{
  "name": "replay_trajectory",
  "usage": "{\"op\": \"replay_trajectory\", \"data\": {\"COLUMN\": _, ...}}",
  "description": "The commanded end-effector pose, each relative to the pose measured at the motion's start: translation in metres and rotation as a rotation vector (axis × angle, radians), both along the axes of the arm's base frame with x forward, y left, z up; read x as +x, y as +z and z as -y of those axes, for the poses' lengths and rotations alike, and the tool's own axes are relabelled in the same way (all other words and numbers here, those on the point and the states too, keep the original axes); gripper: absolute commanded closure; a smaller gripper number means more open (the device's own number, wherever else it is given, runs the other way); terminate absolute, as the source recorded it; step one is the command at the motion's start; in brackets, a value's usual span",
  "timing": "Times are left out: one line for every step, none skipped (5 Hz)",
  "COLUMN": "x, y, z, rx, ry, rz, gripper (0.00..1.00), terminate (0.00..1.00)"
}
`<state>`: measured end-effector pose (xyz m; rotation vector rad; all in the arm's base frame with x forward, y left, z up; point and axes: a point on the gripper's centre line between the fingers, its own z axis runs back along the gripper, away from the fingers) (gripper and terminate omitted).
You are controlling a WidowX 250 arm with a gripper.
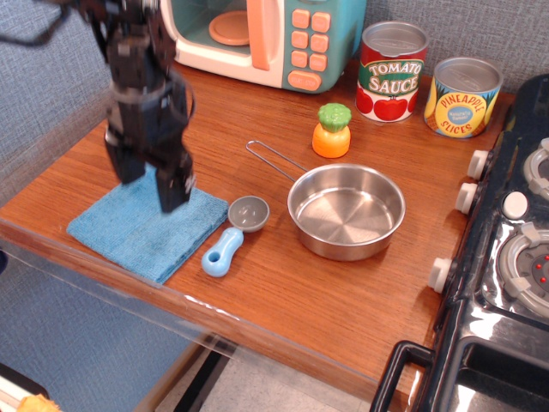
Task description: Move the blue cloth down right next to the blue spoon
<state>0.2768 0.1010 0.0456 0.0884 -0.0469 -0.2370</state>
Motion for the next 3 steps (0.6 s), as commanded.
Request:
{"op": "replay_trajectory", "data": {"x": -0.0019, "y": 0.0219, "z": 0.0062, "rx": 0.01, "ry": 0.024, "rz": 0.043, "gripper": 0.0, "terminate": 0.0}}
{"op": "replay_trajectory", "data": {"x": -0.0019, "y": 0.0219, "z": 0.0062, "rx": 0.01, "ry": 0.024, "rz": 0.043, "gripper": 0.0, "terminate": 0.0}}
{"op": "replay_trajectory", "data": {"x": -0.0019, "y": 0.0219, "z": 0.0062, "rx": 0.01, "ry": 0.024, "rz": 0.043, "gripper": 0.0, "terminate": 1.0}}
